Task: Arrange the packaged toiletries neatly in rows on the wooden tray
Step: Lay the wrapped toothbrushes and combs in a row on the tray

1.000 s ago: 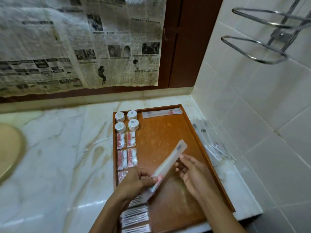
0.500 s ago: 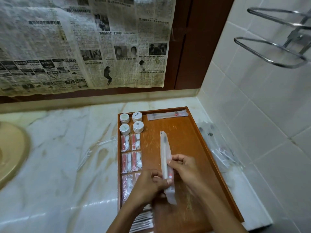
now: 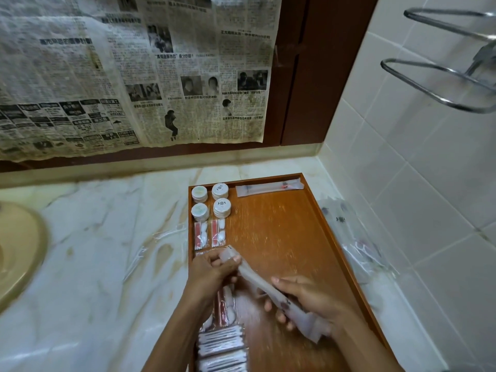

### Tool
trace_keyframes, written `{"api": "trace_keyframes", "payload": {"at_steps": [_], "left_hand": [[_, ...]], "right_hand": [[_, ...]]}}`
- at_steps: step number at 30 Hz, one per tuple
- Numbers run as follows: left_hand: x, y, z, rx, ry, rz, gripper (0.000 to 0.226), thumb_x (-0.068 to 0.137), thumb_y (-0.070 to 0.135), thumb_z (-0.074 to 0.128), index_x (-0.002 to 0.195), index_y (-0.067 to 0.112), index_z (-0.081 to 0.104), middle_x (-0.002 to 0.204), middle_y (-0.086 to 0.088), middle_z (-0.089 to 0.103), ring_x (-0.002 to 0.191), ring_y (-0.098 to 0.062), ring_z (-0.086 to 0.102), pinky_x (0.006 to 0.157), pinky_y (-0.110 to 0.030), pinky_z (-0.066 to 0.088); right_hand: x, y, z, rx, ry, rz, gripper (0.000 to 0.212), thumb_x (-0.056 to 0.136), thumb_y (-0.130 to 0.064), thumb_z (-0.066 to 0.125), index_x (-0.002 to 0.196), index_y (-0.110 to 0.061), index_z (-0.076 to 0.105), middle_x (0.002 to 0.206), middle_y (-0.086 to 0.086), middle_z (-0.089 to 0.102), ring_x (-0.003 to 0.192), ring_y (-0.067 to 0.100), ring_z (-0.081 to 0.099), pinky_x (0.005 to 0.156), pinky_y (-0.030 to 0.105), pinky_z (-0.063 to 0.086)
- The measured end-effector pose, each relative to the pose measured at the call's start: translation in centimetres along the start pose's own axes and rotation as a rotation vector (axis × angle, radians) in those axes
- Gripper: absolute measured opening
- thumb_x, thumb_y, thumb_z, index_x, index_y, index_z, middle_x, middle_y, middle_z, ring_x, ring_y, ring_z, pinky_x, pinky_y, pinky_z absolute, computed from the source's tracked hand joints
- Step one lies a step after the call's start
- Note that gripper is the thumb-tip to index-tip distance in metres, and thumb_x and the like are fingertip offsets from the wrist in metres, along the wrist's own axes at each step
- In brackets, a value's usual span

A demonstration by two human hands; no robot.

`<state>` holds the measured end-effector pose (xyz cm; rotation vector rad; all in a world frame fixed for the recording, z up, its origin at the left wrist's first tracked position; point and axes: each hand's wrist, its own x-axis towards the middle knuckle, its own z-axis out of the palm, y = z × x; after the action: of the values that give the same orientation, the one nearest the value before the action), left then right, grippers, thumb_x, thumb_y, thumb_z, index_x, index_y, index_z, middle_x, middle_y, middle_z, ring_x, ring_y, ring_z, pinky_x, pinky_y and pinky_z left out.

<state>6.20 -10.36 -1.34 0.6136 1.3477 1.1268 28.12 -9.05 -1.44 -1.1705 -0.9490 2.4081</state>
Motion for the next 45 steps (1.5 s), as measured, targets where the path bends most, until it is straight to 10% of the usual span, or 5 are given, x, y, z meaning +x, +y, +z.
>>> {"api": "trace_keyframes", "payload": {"at_steps": [11, 20, 31, 45], "left_hand": [[0.8, -1.4, -0.2, 0.116, 0.256, 0.073, 0.018, 0.079, 0.019, 0.077, 0.076, 0.003, 0.073, 0.069, -0.018, 0.072, 0.061, -0.029, 0.07, 0.067, -0.039, 0.06], [-0.4, -2.1, -0.1, -0.506, 0.084, -0.185, 0.017, 0.095, 0.005, 0.054, 0.099, 0.0, 0.07, 0.093, -0.02, 0.072, 0.086, -0.031, 0.073, 0.062, -0.031, 0.059], [-0.3, -2.1, -1.8, -0.201, 0.105, -0.113, 0.027, 0.071, 0.02, 0.075, 0.086, -0.003, 0.075, 0.082, -0.026, 0.07, 0.06, -0.019, 0.067, 0.053, -0.019, 0.056], [-0.9, -2.7, -2.1, -0.251, 0.022, -0.129, 0.028, 0.074, 0.01, 0.071, 0.098, -0.004, 0.072, 0.091, -0.022, 0.072, 0.072, -0.019, 0.071, 0.057, -0.02, 0.057]], "right_hand": [[-2.7, 1.1, -3.1, 0.157, 0.147, -0.113, 0.038, 0.085, -0.027, 0.071, 0.112, -0.001, 0.069, 0.107, 0.034, 0.063, 0.068, 0.025, 0.066, 0.053, 0.029, 0.057], [-2.0, 1.0, -3.0, 0.02, 0.448, -0.183, 0.023, 0.095, -0.014, 0.057, 0.107, 0.005, 0.065, 0.073, 0.019, 0.066, 0.052, 0.018, 0.057, 0.044, 0.024, 0.048], [-2.6, 0.8, -2.7, -0.164, 0.439, -0.272, 0.029, 0.077, -0.022, 0.076, 0.101, -0.007, 0.071, 0.081, 0.02, 0.069, 0.06, 0.024, 0.061, 0.048, 0.027, 0.051], [-2.6, 1.6, -3.3, -0.379, 0.475, -0.305, 0.014, 0.085, -0.009, 0.071, 0.097, -0.005, 0.066, 0.071, 0.015, 0.07, 0.058, 0.022, 0.063, 0.057, 0.031, 0.055]]}}
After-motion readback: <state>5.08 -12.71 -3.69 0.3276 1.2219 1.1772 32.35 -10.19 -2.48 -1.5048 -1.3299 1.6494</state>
